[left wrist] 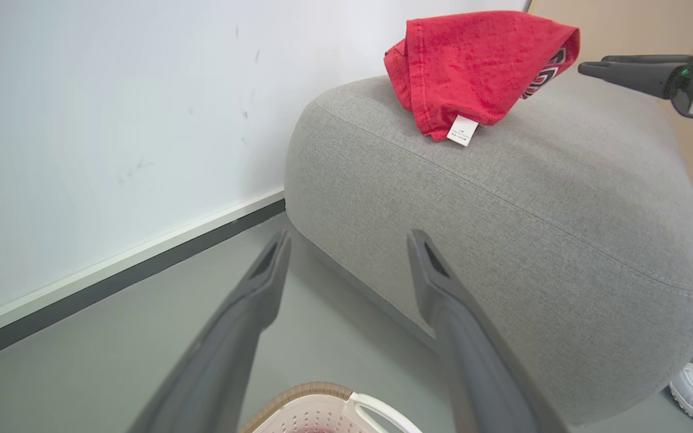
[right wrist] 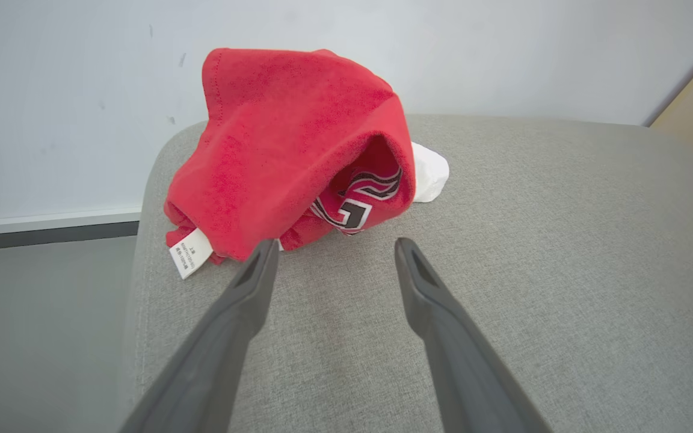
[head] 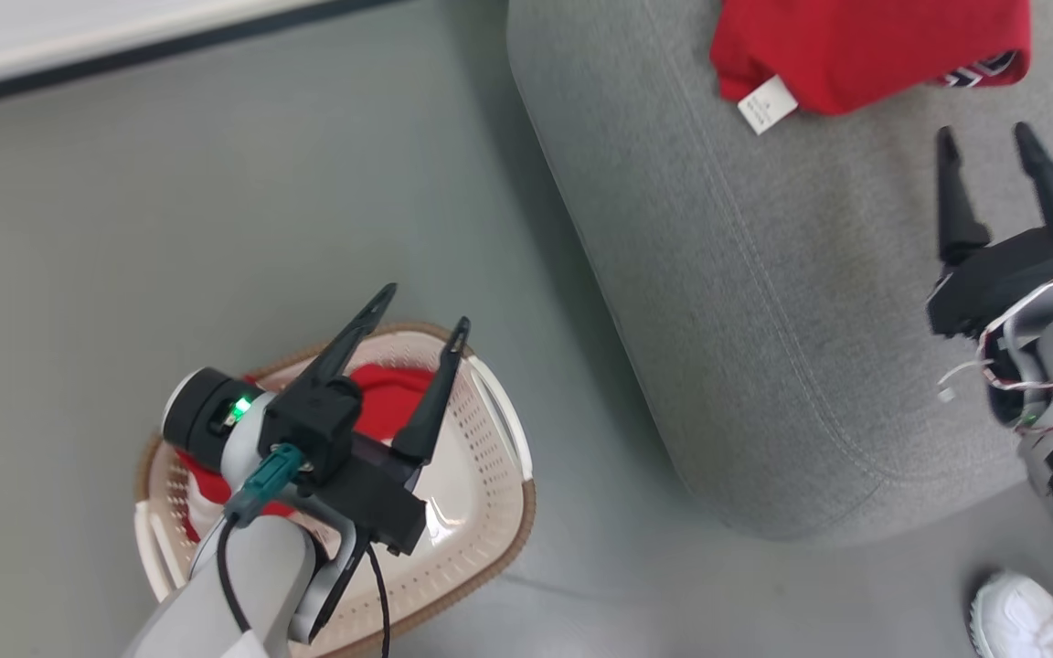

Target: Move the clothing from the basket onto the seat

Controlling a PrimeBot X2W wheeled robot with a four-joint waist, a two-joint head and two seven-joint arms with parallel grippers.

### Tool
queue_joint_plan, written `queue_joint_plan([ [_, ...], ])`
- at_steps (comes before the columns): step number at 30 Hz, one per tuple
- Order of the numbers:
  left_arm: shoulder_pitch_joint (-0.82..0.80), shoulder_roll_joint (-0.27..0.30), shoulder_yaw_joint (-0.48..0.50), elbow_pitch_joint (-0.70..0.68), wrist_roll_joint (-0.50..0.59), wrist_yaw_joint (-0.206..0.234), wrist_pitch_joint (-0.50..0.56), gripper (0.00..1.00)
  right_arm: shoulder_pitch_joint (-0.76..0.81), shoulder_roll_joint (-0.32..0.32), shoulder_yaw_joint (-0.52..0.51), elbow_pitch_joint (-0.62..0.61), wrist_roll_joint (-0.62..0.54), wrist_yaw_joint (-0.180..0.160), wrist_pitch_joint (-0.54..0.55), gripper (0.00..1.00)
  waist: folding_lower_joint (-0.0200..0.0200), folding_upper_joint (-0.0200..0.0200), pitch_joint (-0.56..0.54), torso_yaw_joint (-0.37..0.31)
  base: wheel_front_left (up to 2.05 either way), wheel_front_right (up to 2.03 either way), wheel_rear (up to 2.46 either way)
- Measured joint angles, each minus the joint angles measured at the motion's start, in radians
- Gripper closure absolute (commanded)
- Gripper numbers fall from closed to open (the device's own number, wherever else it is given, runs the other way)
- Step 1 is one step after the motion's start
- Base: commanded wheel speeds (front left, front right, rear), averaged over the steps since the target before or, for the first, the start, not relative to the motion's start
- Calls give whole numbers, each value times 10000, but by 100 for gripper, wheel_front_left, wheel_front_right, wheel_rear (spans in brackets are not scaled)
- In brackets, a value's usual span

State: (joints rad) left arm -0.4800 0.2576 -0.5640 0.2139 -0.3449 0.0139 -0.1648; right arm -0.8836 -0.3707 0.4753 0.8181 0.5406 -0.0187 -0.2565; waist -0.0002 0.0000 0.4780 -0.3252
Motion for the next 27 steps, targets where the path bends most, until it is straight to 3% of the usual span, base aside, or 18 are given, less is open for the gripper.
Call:
queue_joint_plan([
  [12,940,-88,840,708,-529,487,-591,0,963,522,15,-1208,-489,-2,0,0,-1,-2,-1428,658,0,0,0],
  [21,2051,-104,1747,1072,-982,800,-792,0,2627,550,-155,-1971,-587,-176,0,0,0,-2,-2510,1443,0,0,0],
  [27,2989,-69,2428,1089,-1045,938,-849,0,3623,901,56,-2564,-874,-257,0,0,0,-2,-3308,1920,0,0,0],
])
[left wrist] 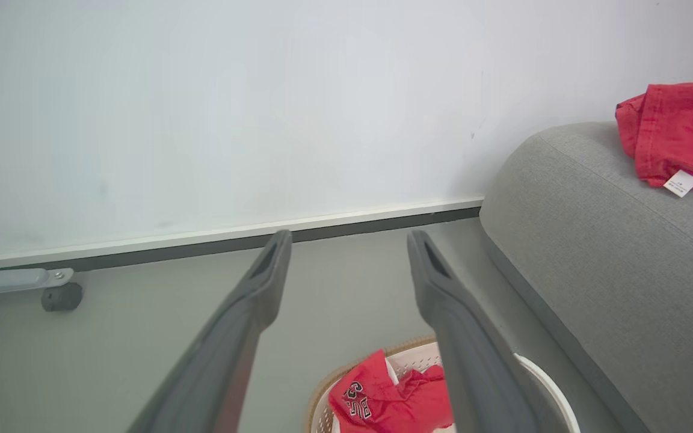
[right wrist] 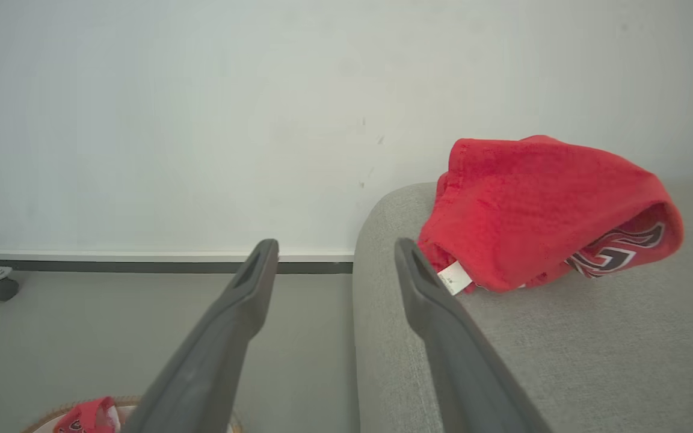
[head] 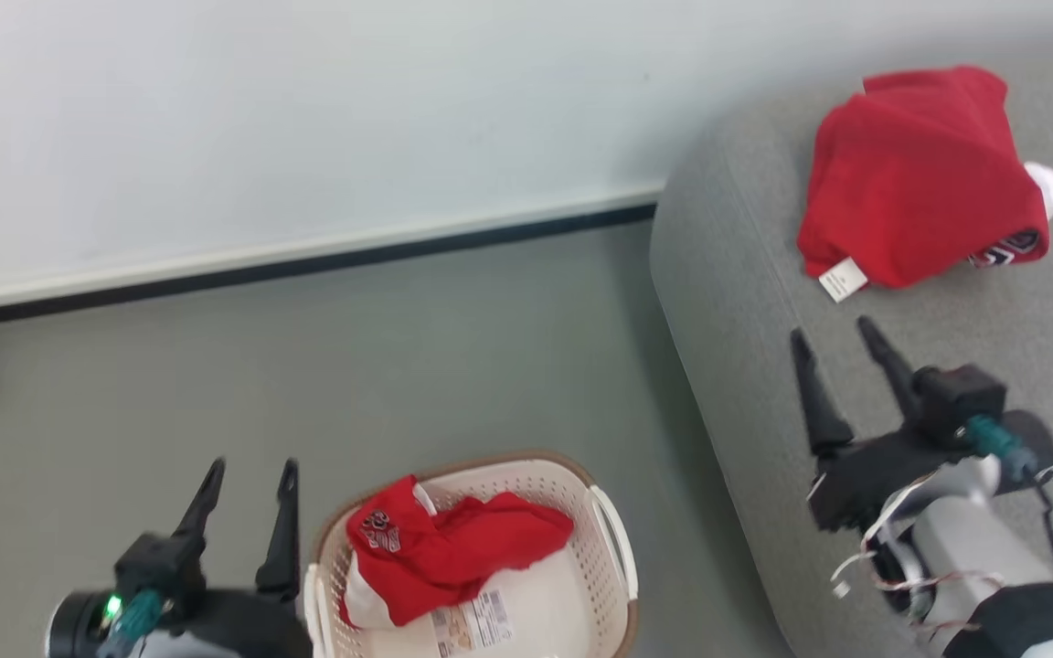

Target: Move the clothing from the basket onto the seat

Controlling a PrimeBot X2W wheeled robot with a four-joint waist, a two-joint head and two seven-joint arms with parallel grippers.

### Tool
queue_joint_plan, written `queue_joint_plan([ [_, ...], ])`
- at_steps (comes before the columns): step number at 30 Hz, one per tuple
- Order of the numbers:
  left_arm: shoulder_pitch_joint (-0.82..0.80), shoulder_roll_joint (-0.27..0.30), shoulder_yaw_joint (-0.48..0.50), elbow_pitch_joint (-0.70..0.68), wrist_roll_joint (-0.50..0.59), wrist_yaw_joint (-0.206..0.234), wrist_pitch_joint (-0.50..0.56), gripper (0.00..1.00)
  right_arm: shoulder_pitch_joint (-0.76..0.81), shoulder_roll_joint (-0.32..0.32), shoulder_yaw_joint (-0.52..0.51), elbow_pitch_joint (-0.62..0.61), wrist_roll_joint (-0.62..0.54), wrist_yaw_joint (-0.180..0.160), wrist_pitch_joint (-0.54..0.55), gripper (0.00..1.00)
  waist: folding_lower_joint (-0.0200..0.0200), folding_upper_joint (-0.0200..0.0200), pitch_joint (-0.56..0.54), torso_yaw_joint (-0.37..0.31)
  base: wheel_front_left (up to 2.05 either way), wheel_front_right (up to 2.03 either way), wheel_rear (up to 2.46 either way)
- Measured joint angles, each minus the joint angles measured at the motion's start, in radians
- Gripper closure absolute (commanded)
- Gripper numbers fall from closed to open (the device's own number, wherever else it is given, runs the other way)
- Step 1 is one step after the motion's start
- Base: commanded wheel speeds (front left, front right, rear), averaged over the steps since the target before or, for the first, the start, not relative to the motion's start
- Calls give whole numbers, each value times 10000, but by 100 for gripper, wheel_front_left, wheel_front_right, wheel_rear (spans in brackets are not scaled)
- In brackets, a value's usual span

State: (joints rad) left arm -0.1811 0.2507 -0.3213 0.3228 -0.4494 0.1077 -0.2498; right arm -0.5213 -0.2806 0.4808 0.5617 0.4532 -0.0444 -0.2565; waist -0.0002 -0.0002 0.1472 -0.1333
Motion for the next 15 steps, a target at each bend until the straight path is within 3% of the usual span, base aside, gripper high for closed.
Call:
queue_joint_plan([
  [6,1320,105,690,-316,-92,81,0,0,858,548,228,-623,-140,-167,0,0,0,1,-823,297,0,0,0],
  [15,2438,-8,1308,-1208,90,157,0,0,2206,573,59,-1484,-230,-449,0,0,0,1,-1577,452,0,0,0],
])
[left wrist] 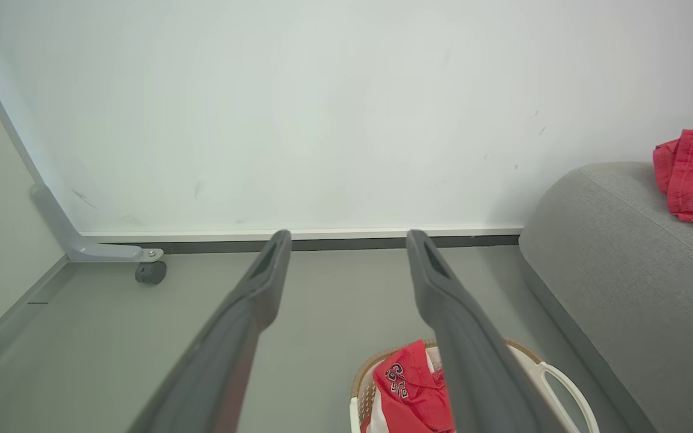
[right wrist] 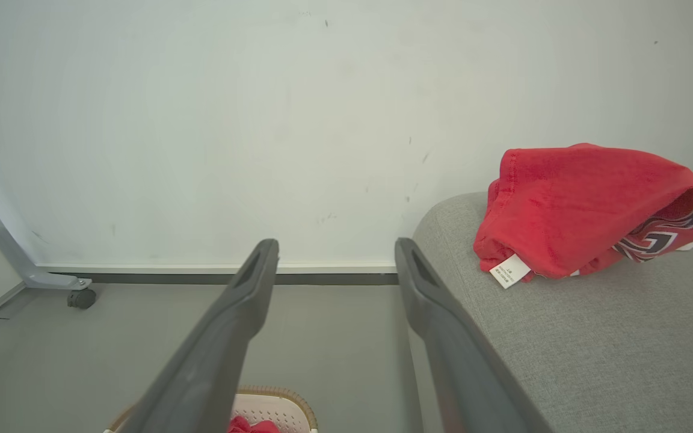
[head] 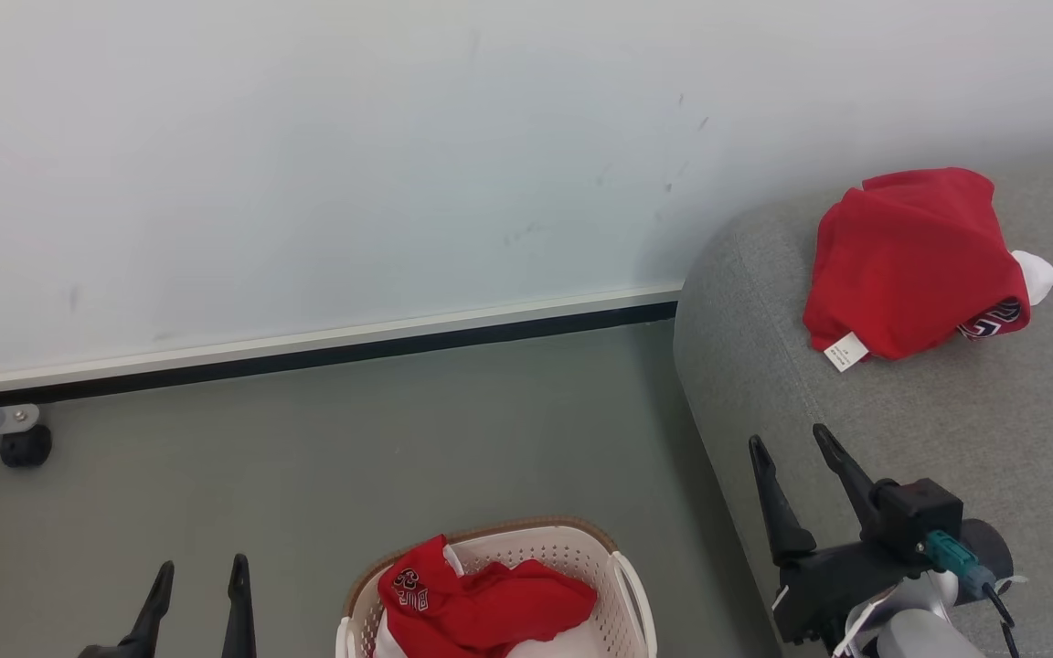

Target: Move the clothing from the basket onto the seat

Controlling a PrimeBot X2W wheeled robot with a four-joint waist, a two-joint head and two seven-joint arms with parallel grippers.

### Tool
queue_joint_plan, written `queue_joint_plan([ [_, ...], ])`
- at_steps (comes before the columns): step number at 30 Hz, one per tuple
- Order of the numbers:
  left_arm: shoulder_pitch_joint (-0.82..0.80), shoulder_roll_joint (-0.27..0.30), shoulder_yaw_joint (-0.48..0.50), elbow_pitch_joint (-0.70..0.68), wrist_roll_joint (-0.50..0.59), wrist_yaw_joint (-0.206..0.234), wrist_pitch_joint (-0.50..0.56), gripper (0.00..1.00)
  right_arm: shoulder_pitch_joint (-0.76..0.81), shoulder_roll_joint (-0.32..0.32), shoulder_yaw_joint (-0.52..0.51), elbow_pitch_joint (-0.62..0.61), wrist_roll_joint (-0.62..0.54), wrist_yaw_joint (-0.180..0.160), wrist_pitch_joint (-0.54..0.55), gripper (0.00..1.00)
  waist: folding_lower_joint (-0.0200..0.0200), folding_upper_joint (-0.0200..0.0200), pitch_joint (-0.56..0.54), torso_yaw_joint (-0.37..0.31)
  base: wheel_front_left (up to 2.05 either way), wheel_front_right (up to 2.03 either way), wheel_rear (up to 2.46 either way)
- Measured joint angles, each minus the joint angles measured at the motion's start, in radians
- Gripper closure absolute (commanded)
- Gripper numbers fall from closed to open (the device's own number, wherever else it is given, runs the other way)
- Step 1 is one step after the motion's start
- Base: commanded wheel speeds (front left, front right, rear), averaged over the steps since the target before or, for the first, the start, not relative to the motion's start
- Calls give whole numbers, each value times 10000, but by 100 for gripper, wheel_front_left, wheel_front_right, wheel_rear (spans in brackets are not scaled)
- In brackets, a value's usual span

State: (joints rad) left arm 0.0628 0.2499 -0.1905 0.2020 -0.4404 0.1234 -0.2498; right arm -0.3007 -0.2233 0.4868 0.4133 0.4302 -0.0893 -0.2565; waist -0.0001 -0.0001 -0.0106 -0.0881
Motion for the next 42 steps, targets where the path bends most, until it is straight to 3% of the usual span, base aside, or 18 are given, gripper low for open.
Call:
queue_joint_plan([
  [16,1082,-268,798,-953,522,8,-2,0,1297,0,-320,-1152,-355,-174,0,0,1,1,-204,-85,0,0,0],
  [42,1457,-717,1233,-1793,1239,10,-2,0,1527,-59,-851,-2079,-612,-251,0,0,2,2,271,-64,0,0,0],
])
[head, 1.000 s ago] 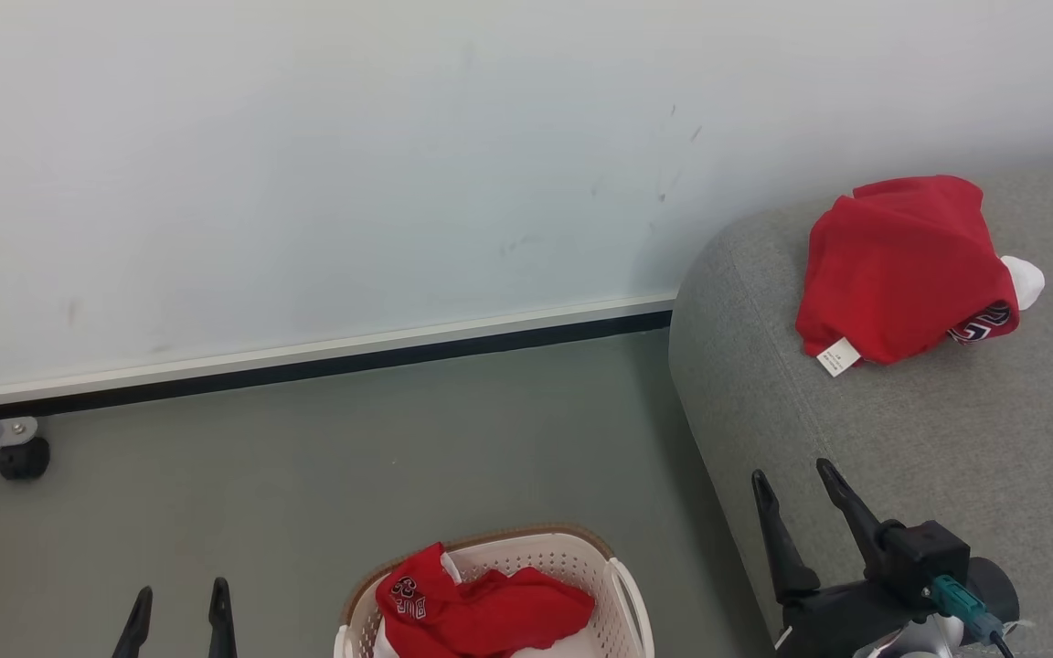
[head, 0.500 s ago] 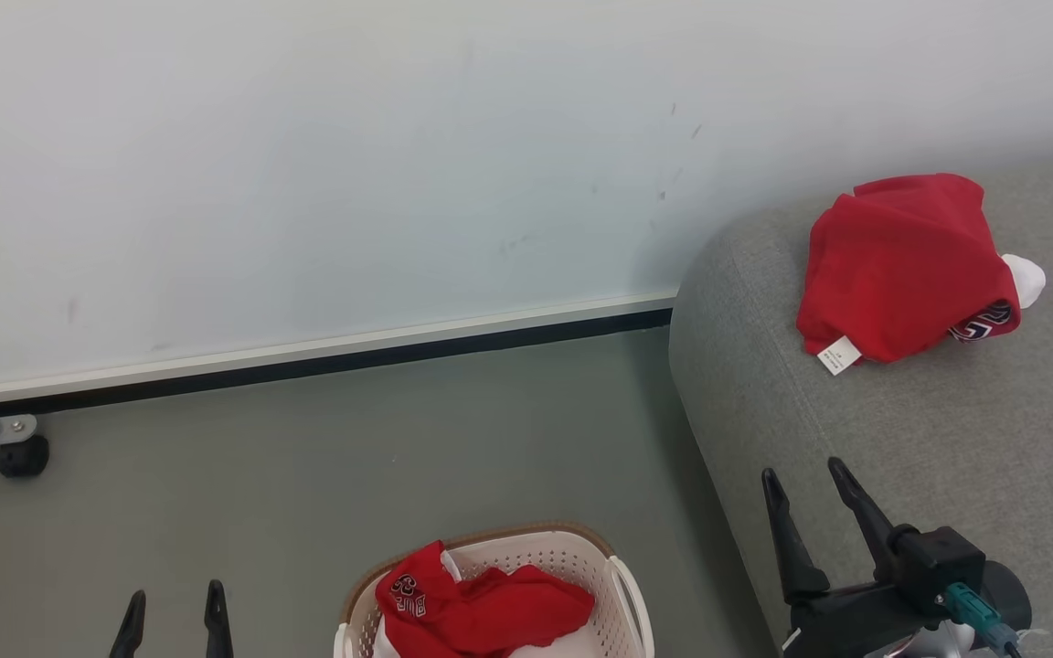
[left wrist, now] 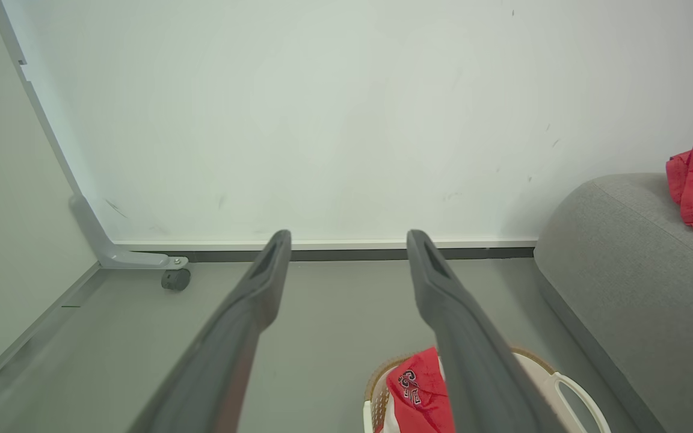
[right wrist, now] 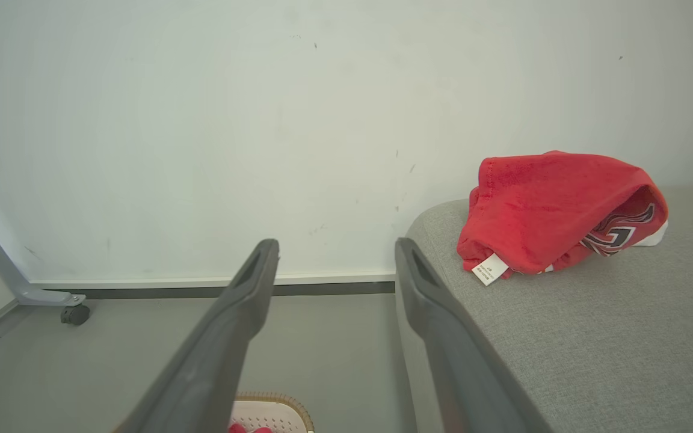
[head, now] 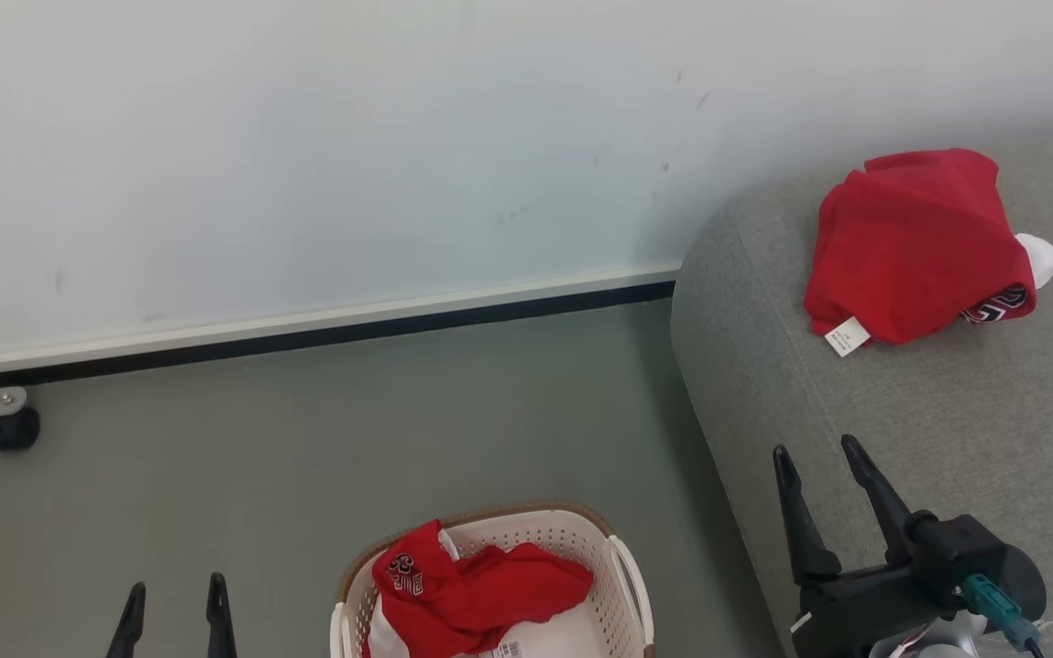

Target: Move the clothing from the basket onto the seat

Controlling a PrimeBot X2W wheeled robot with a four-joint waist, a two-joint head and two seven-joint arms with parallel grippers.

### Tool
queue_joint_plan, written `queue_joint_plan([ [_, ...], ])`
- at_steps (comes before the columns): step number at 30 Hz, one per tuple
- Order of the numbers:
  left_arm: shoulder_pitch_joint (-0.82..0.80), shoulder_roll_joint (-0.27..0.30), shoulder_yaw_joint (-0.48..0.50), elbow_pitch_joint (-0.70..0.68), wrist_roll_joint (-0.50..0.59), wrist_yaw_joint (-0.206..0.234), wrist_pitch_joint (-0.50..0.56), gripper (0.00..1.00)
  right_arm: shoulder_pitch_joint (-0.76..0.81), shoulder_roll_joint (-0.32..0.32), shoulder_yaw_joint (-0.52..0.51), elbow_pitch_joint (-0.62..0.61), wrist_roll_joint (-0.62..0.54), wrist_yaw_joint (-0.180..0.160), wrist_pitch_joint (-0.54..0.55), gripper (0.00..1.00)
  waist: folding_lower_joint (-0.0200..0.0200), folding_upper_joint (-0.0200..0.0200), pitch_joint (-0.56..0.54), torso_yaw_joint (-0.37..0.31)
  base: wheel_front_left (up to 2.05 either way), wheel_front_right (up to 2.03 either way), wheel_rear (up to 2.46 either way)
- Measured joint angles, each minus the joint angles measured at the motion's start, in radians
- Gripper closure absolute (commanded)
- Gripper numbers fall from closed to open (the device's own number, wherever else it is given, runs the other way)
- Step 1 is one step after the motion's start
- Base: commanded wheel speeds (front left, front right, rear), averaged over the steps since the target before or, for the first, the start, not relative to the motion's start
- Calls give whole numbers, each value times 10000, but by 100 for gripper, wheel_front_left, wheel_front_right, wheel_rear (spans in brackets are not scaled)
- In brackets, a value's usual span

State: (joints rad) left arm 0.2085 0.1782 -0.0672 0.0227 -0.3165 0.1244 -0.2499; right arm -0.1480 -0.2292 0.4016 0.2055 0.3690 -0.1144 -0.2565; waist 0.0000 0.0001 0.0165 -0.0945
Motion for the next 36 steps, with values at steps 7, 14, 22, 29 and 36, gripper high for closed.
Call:
queue_joint_plan([
  [7,-312,13,-464,71,182,-71,-4,0,-11,-35,-332,-441,-94,-13,0,0,0,0,571,4,0,0,0],
  [14,-1312,-8,-1421,853,598,-525,209,0,-243,-94,-535,-802,-389,-27,0,0,1,0,1372,-75,0,0,0],
  [22,-2958,-253,-2673,2297,1373,-1083,882,0,-524,-113,-566,-1304,-623,-86,-2,0,2,1,2360,-339,0,0,0],
  [29,-4285,-523,-3221,3632,1785,-1336,1432,0,-893,-109,-593,-1716,-775,-88,-2,0,2,2,3256,-644,0,0,0],
  [36,-5360,-510,-3488,4801,2197,-1565,1927,0,-1593,36,-497,-2148,-1072,-88,-2,0,2,2,4167,-933,0,0,0],
])
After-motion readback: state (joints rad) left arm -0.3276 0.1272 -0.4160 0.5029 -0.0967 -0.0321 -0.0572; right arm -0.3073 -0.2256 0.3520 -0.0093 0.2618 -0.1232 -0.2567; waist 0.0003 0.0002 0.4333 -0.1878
